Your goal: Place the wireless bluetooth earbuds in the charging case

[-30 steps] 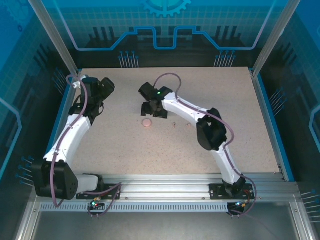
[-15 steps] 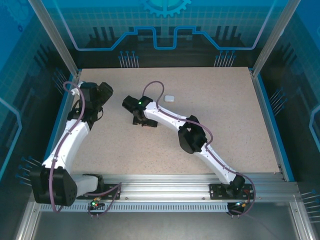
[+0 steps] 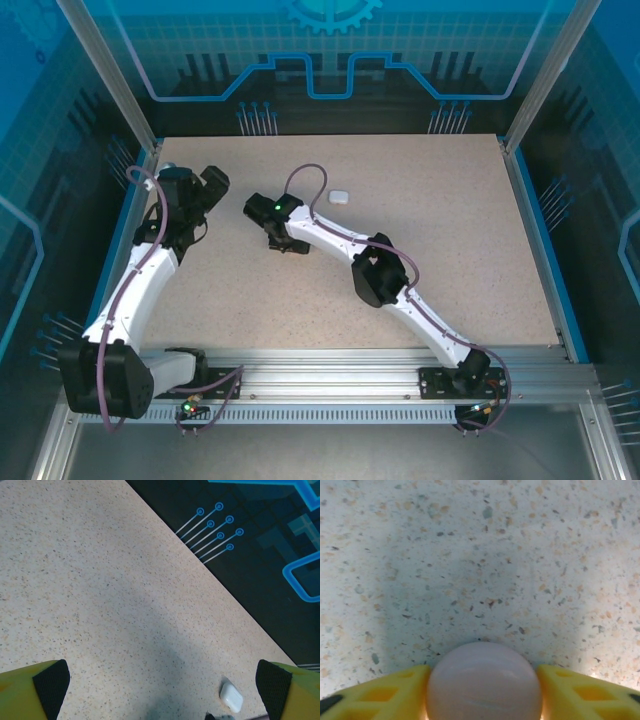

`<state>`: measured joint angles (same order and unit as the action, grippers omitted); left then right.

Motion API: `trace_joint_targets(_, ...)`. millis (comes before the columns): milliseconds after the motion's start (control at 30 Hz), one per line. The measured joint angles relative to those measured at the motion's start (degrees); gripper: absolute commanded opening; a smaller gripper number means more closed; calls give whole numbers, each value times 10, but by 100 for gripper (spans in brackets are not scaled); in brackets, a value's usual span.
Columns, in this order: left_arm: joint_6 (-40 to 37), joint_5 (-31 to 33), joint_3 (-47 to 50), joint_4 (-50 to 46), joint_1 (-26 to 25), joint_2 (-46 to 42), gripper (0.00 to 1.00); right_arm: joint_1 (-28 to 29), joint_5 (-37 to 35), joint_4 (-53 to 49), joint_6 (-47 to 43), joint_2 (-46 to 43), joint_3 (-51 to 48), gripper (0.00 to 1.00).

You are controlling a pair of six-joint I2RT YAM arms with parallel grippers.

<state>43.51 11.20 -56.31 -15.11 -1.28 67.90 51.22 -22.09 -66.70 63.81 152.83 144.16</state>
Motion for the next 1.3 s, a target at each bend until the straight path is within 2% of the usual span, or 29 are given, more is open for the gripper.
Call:
trace_joint_targets(133, -3, -31, 0, 0, 0, 0, 99, -3, 2, 36, -49, -32, -61, 44)
trace_joint_targets(433, 1, -145, 33, 17, -2, 2, 99, -30, 57, 144, -191, -200, -355, 46)
trace_joint_targets(533, 10, -176, 56, 24, -14, 6, 99, -40, 82, 147, -213, -232, -406, 47)
trace_joint_targets(700, 26, -203, 76, 30, -43, 8, 99, -43, 109, 150, -218, -242, -422, 52)
trace_joint_targets(900, 37, -205, 83, 38, -75, 7, 99, -43, 121, 146, -205, -240, -424, 64)
trace_joint_targets(1300, 61, -193, 86, 26, -90, 5, 99, -44, 123, 134, -138, -234, -417, 65)
